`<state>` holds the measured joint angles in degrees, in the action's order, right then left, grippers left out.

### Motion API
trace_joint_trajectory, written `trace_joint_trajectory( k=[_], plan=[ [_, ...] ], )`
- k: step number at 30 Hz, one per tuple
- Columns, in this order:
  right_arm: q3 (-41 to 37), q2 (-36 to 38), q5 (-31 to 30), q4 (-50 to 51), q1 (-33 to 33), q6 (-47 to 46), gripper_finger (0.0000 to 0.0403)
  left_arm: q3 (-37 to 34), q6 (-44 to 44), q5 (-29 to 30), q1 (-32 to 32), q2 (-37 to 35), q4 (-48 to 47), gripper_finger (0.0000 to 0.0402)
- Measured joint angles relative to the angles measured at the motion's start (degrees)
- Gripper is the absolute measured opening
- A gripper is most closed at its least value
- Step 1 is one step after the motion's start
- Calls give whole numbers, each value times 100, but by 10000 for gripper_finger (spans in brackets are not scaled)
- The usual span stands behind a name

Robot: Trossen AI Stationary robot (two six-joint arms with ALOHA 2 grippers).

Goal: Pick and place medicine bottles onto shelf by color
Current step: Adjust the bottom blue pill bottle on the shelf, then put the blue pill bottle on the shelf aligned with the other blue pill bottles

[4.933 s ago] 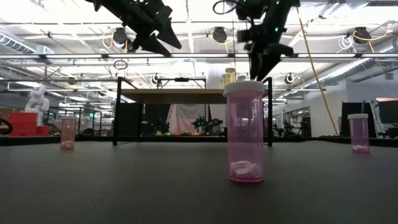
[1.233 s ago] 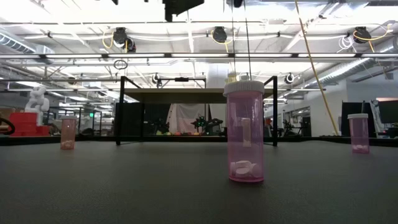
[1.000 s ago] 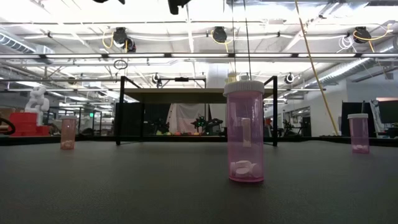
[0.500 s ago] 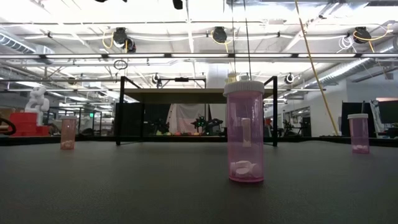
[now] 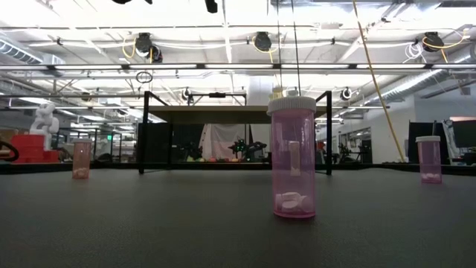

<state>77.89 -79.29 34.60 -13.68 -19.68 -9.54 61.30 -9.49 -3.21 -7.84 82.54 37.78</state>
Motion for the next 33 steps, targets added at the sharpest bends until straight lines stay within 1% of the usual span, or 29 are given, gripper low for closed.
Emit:
trace_joint_trajectory(
  k=[6, 10, 13, 16, 20, 23, 25, 27, 30, 33],
  plan=[
    [0, -28, -12, 14, 0, -59, 104, 0, 165, 11, -12, 2, -31, 122],
    [0, -32, -5, 22, -116, -174, 105, 0, 163, 12, -70, 2, -40, 122],
    [0, 16, 25, 238, -208, -242, 110, 0, 161, 20, -131, 2, -75, 122],
    [0, 107, 27, 587, -293, -240, 132, 0, 151, 19, -183, 0, -236, 122],
    [0, 200, 25, 912, -366, -182, 178, 0, 148, 18, -222, 0, -490, 122],
    [0, 202, 42, 920, -389, -178, 211, 0, 150, 18, -226, 0, -599, 122],
    [0, 201, 50, 922, -389, -162, 223, 0, 178, 15, -237, 0, -650, 122],
    [0, 195, 45, 925, -389, -121, 225, 0, 185, 14, -269, 0, -813, 122],
    [0, 211, 45, 1048, -458, -139, 218, 0, 175, 16, -333, -30, -1297, 122],
    [0, 355, 21, 1672, -553, -135, 212, 5, 145, 56, -373, -105, -1812, 122]
  ],
)
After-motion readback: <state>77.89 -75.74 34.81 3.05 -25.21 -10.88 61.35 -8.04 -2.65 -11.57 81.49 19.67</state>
